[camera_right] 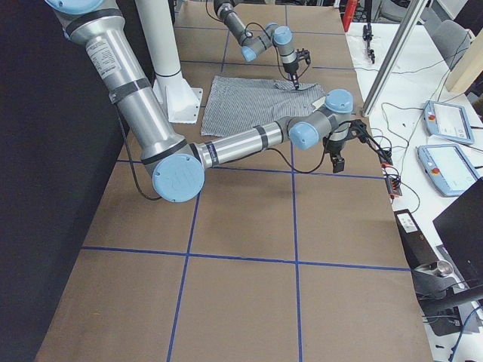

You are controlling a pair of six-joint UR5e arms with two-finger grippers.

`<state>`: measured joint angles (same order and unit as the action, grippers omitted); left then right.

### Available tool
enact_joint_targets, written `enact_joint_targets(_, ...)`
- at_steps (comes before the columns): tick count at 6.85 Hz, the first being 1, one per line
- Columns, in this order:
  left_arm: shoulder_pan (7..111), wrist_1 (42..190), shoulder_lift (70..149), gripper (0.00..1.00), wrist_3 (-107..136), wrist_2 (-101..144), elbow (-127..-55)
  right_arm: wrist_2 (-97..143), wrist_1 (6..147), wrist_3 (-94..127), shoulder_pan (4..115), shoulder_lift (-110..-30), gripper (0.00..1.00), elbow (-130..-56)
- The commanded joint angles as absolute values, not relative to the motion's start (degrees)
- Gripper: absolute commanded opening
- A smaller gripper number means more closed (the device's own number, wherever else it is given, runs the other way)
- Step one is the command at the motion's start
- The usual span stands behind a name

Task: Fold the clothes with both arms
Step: 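Fold the sleeve with the left gripper inward across the shirt body, then lower both grippers to the hem corners nearest the robot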

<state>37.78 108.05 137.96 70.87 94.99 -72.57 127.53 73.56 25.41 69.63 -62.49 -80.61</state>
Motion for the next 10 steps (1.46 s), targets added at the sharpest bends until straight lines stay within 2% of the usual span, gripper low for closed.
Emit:
enact_joint_targets(1,37.36,108.63,138.61,0.99,69.19,95.01,-72.16,127.53,73.56,25.58,69.61,-62.49,1.0,-81.03)
enact_joint_targets(3,37.0,109.16,138.17,1.0,67.68,95.8,-76.35,127.53,73.48,29.94,68.65,-63.01,1.0,-84.27)
enact_joint_targets(4,37.0,108.99,136.6,1.0,66.46,98.32,-79.25,127.44,73.48,33.19,65.95,-64.67,1.0,-88.12)
enact_joint_targets(6,37.0,108.9,126.79,1.0,64.87,100.63,-92.92,125.44,73.56,50.27,58.06,-68.79,1.0,-100.56)
enact_joint_targets(8,35.78,108.9,119.13,1.0,64.95,100.9,-103.31,112.66,74.09,69.95,43.24,-76.34,1.0,-115.68)
enact_joint_targets(10,32.18,109.07,110.26,1.0,65.91,100.55,-112.72,97.54,74.44,86.57,26.36,-83.12,0.95,-124.33)
